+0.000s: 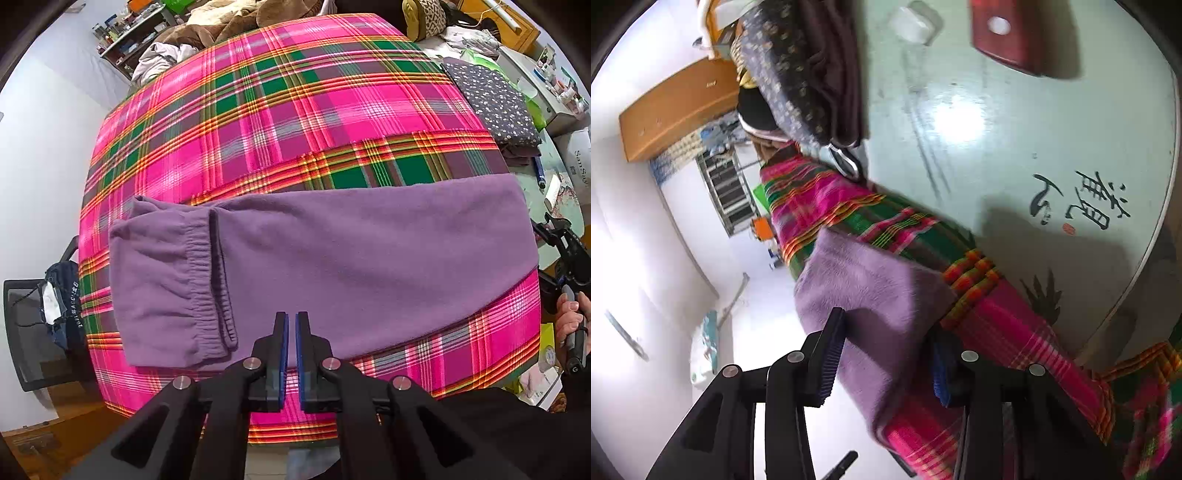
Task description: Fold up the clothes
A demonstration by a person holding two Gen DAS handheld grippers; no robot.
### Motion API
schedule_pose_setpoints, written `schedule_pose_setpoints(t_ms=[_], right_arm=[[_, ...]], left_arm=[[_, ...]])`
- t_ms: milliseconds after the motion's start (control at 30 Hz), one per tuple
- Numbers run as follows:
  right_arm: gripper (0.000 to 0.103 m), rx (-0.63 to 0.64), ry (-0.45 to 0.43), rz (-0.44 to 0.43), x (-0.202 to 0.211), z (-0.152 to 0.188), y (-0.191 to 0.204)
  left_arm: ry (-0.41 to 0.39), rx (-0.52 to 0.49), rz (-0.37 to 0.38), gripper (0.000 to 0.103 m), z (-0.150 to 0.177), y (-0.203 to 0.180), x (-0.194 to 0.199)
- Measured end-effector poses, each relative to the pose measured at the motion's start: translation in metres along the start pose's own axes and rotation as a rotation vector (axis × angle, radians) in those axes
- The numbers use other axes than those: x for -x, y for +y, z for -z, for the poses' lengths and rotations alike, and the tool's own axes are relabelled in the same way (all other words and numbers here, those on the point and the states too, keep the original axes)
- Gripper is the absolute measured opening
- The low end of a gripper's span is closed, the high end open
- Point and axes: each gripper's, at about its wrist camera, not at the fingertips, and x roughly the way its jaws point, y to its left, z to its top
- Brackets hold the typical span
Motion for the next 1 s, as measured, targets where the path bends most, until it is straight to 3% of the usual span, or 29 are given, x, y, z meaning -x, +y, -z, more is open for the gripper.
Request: schedule_pose_setpoints(t_ms=[200,233,300,500,767,1000], right_arm=[[0.044,-0.057,-0.004,-0.045,-0.01,-0.004,-0.012],[0.042,-0.049,-0.012,-0.047,-0.009,-0.004,-0.01],[0.026,-0.03,-0.036,-0.062,-0.003,-0.005,-0.006],[0.016,0.036,-0.083,-0.085,0.015,-0.008,0.013],[0.009,0.221,-0.092,-0.044,0.035,0.011,0.063],[0.009,0.429,-0.089,-0.025,0.036,0.061,0.135]], left_arm=[[-0.013,0.014,-0.021,0.003,0.004,0.007,0.007],[-0.015,0.016,-0.024,0.003,0.004,0.008,0.009],[-0.019,0.018,-0.028,0.003,0.006,0.009,0.011],[-0.028,0.035,-0.018,0.003,0.012,0.015,0.012],[-0.046,0.042,0.06,0.003,0.009,0.017,0.004],[-0.078,0.035,0.168,0.003,-0.005,0.029,-0.005]])
